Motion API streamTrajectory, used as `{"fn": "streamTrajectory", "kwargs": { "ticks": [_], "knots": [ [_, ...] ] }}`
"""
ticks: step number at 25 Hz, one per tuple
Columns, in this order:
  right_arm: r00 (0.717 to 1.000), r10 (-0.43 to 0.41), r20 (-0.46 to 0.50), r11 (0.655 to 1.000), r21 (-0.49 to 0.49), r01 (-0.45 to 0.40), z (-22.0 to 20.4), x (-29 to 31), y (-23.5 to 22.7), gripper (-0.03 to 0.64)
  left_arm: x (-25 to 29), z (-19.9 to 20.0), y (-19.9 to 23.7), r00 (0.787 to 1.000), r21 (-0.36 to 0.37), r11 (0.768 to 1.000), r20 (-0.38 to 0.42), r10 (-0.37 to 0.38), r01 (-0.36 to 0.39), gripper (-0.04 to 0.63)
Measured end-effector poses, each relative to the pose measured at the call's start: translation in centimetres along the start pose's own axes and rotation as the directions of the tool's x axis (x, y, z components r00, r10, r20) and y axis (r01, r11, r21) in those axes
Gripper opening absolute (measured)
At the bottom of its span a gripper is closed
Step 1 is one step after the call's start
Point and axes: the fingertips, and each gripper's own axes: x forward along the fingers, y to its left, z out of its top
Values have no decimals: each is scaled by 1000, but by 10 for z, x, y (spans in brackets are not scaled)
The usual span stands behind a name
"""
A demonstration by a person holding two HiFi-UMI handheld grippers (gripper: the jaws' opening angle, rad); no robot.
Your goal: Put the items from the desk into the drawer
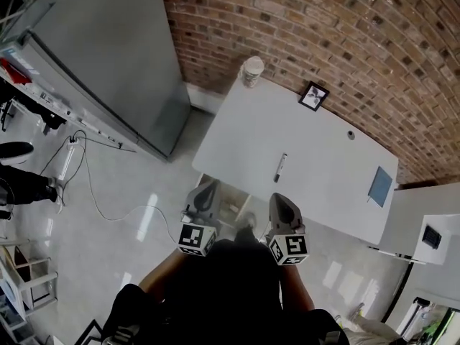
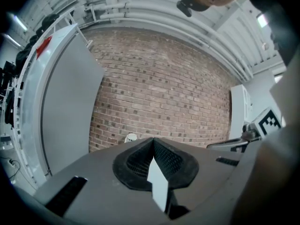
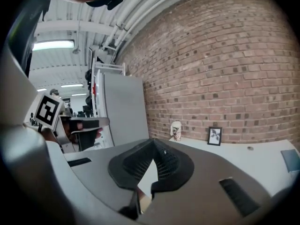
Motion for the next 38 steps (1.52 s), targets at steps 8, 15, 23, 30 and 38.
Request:
{"fn": "streamTrajectory", "kwargs": {
  "ticks": [8,15,23,30,38],
  "knots": [
    [999,-29,38,999,36,28,14,-30,-7,0,8,2,-26,999,7,999,3,-47,47,2],
    [997,-75,11,996,50,74,3,-31,-19,133,11,-4,-32,999,3,999,-7,-52,53,2],
    [993,-114,-32,992,50,116,-9,-29,-42,133,17,-4,-38,999,13,999,-10,-50,51,2],
    [987,-140,-78,987,74,145,-22,-17,-72,133,23,-2,-42,999,17,999,-9,-34,34,2],
    [974,-149,-173,976,132,173,-58,17,-114,127,35,-5,-50,1000,30,1000,-25,-9,10,2]
  ]
}}
